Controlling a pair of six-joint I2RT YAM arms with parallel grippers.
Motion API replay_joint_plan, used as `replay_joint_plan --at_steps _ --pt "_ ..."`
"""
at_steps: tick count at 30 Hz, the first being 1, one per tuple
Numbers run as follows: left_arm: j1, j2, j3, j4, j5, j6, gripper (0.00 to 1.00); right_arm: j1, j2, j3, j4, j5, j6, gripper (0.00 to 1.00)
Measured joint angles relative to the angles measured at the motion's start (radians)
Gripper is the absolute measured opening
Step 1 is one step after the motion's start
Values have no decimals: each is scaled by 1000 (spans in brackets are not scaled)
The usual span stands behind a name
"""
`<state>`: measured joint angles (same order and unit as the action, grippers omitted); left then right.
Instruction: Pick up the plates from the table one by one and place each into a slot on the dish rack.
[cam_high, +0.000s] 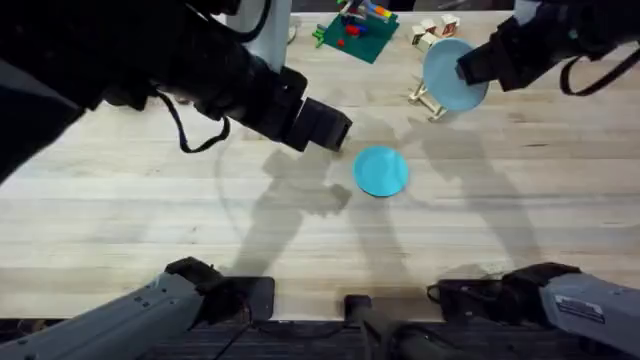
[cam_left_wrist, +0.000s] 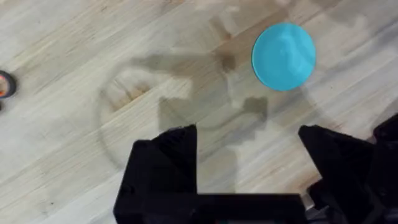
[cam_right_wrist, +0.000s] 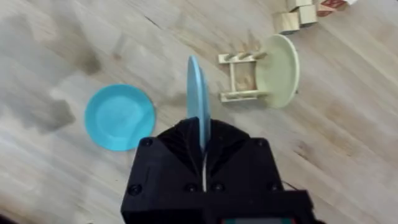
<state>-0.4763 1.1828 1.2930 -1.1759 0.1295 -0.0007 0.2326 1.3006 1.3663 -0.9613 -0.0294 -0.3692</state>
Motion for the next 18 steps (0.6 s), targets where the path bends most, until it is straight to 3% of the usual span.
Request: replay_joint_plan --at_steps 9,18 --pt "0 0 0 0 0 0 995 -96 0 22 15 42 -56 30" --pt "0 0 0 6 0 0 995 -185 69 153 19 16 -104 30"
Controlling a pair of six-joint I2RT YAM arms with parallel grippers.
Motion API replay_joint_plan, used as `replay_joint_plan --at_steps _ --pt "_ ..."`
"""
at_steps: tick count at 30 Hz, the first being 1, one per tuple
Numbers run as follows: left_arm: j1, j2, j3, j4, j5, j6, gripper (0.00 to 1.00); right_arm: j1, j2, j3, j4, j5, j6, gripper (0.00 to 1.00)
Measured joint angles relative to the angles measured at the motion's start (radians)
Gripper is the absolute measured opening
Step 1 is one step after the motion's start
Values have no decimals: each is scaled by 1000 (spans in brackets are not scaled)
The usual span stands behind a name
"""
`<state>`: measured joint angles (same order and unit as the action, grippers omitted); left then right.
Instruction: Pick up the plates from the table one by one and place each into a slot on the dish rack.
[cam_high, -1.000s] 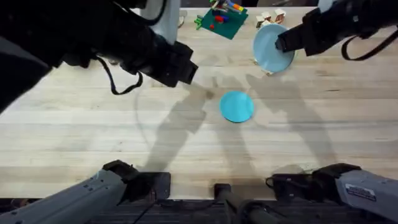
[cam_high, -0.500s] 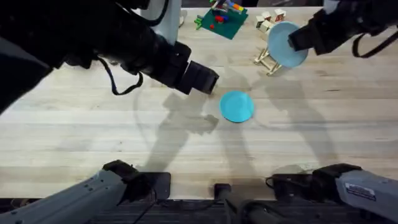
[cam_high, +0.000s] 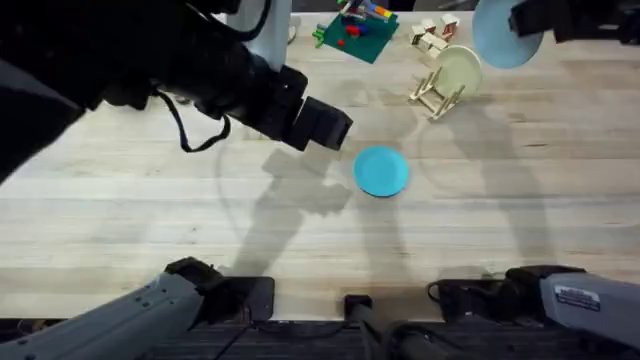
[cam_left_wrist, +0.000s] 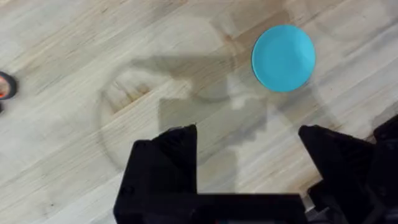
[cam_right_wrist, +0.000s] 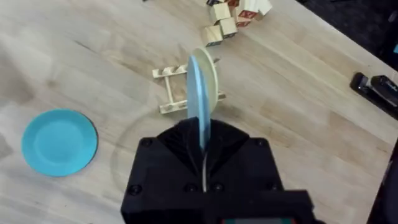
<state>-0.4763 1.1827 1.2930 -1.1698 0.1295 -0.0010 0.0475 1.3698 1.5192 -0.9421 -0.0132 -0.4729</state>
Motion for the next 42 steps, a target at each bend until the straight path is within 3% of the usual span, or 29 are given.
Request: replay_joint_plan --at_steps 8,19,42 --pt "0 0 0 0 0 0 995 -47 92 58 -1 -33 -27 30" --pt "0 0 0 0 0 0 994 -47 138 59 -18 -65 -96 30" --pt "0 0 0 0 0 0 994 -47 363 63 51 -104 -202 30"
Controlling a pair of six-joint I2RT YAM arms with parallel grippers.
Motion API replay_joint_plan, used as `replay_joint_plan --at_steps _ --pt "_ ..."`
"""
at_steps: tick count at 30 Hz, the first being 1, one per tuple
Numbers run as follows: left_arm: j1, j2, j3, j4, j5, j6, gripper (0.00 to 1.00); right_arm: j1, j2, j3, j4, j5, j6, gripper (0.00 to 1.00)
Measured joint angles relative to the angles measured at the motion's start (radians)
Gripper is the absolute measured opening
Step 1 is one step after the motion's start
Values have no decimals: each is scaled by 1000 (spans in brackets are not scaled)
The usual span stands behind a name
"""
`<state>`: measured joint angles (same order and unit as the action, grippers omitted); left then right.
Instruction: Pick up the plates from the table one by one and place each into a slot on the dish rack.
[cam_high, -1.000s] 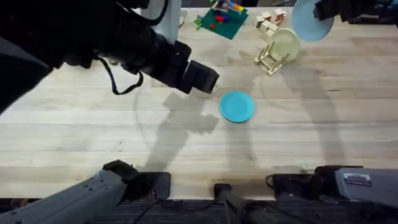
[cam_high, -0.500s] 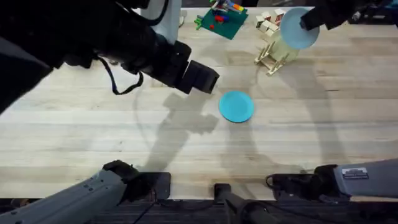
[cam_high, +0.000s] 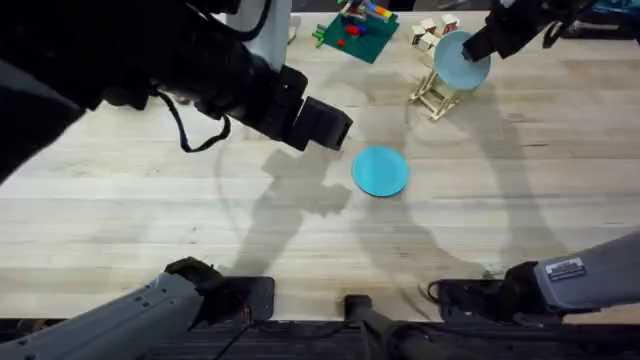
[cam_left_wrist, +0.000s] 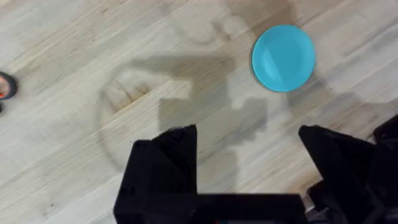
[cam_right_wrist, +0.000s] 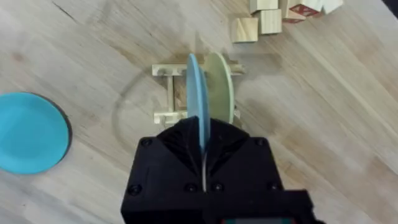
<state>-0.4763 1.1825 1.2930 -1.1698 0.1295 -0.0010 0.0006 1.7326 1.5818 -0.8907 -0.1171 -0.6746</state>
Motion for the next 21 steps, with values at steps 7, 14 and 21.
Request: replay_joint_plan --at_steps 7,14,21 --pt "0 0 0 0 0 0 995 0 11 0 8 -10 -6 30" --pt "0 0 0 0 0 0 994 0 57 0 16 -10 -6 30" --pt "0 0 0 0 0 0 995 0 64 0 19 -11 -6 30"
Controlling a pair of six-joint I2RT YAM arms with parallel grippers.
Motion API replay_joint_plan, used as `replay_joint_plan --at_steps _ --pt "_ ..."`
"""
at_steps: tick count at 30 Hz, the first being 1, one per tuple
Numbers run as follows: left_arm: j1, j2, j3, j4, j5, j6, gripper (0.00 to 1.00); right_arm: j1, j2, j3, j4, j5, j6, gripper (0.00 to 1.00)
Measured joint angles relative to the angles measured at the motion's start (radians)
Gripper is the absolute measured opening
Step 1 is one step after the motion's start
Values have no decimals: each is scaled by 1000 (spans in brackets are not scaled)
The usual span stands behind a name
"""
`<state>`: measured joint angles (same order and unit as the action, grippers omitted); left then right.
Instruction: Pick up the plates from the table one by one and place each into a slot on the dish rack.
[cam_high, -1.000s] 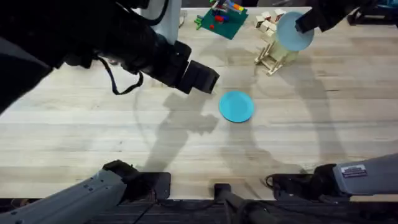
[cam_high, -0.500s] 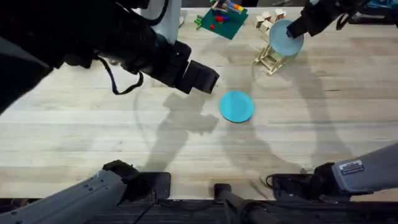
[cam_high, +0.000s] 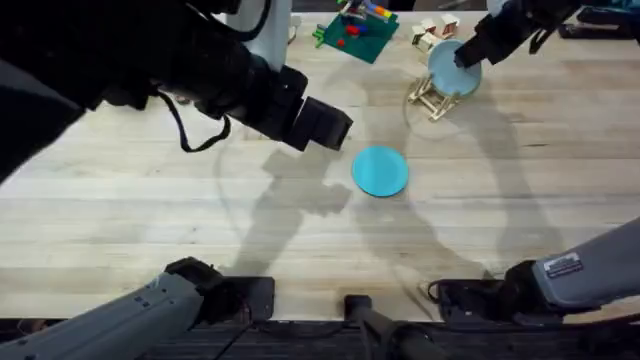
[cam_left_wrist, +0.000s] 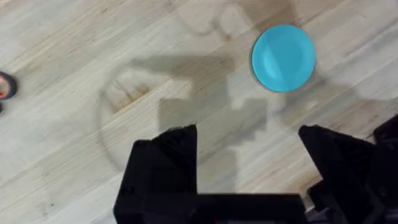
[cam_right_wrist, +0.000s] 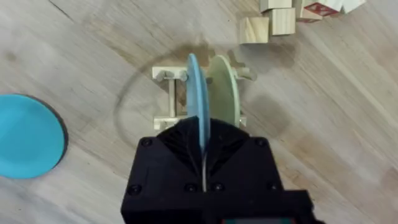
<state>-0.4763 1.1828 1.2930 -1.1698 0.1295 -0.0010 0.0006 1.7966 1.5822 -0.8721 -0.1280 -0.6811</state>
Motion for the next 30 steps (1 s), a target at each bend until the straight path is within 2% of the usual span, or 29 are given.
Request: replay_joint_plan --at_steps 6,10,22,30 --pt "0 0 0 0 0 0 994 0 0 0 1 0 0 30" --pt "0 0 0 0 0 0 995 0 0 0 1 0 0 111" --pt "0 0 0 0 0 0 993 0 0 1 3 0 0 160" --pt "0 0 0 0 0 0 995 0 -48 1 -9 0 31 335"
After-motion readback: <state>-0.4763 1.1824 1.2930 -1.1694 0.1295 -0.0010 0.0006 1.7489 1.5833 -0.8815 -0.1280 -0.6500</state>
